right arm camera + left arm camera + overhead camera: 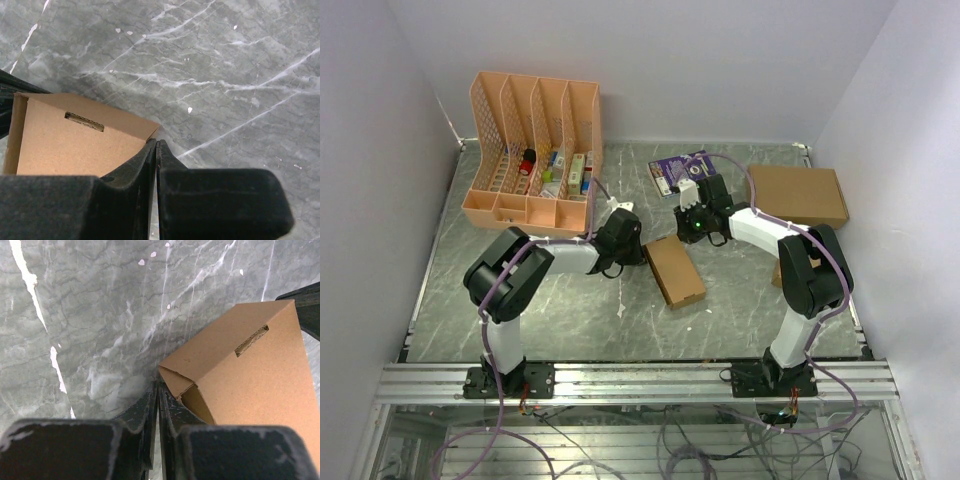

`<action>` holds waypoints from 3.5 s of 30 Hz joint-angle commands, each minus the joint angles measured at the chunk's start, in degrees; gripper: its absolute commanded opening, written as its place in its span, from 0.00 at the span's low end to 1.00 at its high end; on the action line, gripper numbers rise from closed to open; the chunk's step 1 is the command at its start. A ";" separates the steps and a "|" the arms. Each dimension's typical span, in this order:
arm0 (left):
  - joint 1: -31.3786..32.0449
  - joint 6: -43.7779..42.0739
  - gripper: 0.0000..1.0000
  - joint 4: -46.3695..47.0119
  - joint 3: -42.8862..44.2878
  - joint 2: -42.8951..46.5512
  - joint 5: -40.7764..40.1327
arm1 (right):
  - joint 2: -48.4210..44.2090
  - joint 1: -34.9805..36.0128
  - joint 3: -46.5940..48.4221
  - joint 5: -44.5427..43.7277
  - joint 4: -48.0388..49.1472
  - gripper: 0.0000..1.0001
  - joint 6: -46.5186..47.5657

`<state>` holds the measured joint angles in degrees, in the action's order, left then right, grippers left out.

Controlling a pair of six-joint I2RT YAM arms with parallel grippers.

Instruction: Fold the paper box

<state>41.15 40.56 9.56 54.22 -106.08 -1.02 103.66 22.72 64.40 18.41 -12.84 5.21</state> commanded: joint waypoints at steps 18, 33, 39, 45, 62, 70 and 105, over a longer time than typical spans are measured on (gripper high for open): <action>2.36 -5.56 0.17 -9.57 9.43 -1.27 -0.98 | -1.81 7.26 0.25 2.85 0.54 0.05 3.27; 0.95 -3.78 0.30 -9.81 -1.11 9.04 -3.35 | -7.40 -3.84 -1.38 3.12 0.89 0.14 3.76; 2.90 -0.77 0.29 -5.02 -8.06 16.17 -0.34 | -14.73 -8.00 -3.84 11.98 2.28 0.14 6.55; 9.17 3.58 0.27 -0.48 -12.59 20.88 -0.43 | -23.04 -9.24 -10.62 22.69 2.40 0.20 15.30; 24.67 23.27 0.22 4.02 -19.87 21.35 -11.44 | -30.99 -9.45 -20.22 7.91 -11.20 0.22 20.87; 27.66 30.40 0.18 2.29 -18.01 17.07 -16.63 | -30.15 -9.39 -20.81 10.51 -15.27 0.17 25.84; 27.89 32.27 0.16 -11.78 -4.36 9.29 -21.28 | -27.47 -5.89 -25.95 12.48 -14.55 0.06 31.66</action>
<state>68.64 73.73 -0.82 48.01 -96.14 -20.36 75.90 16.47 38.74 31.03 -28.14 37.10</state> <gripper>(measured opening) 0.158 0.058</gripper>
